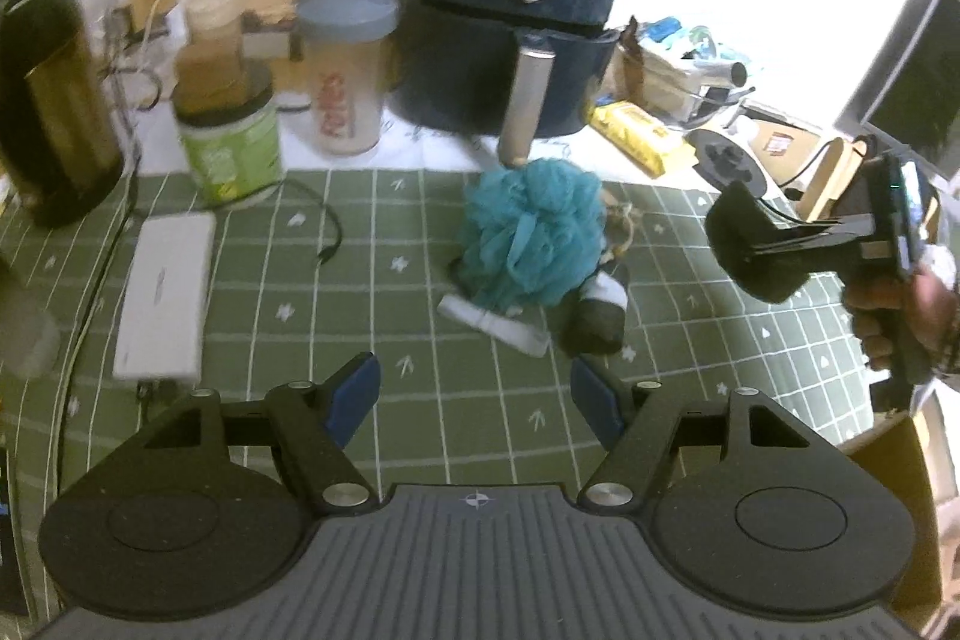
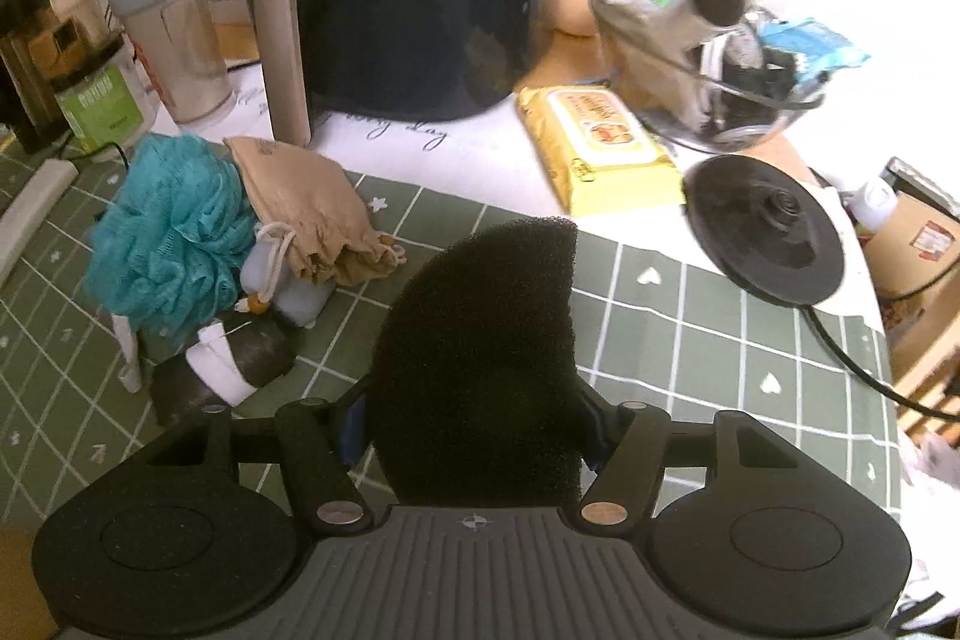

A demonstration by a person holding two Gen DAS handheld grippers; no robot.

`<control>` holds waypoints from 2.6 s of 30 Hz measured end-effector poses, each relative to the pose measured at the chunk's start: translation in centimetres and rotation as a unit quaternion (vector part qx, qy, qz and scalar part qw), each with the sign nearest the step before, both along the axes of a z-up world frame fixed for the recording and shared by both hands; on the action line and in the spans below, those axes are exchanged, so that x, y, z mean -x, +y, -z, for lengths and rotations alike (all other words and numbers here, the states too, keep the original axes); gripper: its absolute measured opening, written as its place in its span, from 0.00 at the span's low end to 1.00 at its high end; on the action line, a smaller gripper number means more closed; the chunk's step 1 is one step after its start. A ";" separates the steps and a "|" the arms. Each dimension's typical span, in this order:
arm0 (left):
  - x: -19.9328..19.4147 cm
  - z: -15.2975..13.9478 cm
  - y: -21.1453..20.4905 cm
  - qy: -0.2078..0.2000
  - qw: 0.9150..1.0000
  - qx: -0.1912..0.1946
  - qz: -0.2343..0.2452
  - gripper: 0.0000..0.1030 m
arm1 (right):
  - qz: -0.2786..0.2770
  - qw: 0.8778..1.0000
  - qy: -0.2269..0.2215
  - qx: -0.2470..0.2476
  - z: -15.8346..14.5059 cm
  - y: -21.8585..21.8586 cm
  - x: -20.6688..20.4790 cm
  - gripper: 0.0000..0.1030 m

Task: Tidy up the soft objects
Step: 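Lower the right tool onto the black foam sponge and close it, then grasp the blue mesh loofah with the left tool while the right tool holds the sponge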

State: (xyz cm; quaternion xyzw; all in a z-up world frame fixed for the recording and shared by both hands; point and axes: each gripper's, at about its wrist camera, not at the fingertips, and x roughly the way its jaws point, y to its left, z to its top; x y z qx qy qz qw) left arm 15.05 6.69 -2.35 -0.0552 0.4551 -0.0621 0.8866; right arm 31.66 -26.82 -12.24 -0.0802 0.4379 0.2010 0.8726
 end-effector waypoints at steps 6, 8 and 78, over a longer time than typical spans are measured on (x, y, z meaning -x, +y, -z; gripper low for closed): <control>-2.4 0.7 -1.1 -0.016 0.999 -0.021 0.035 0.68 | 0.005 1.000 -0.011 -0.025 -2.3 -2.0 2.4 0.65; -3.1 1.0 -1.5 -0.022 0.998 -0.029 0.047 0.68 | 0.008 0.999 -0.013 -0.031 -2.9 -2.5 3.2 0.65; -7.6 0.3 -4.4 -0.085 0.988 -0.084 0.097 0.08 | 0.029 0.994 -0.038 -0.098 -9.5 -6.3 15.4 0.65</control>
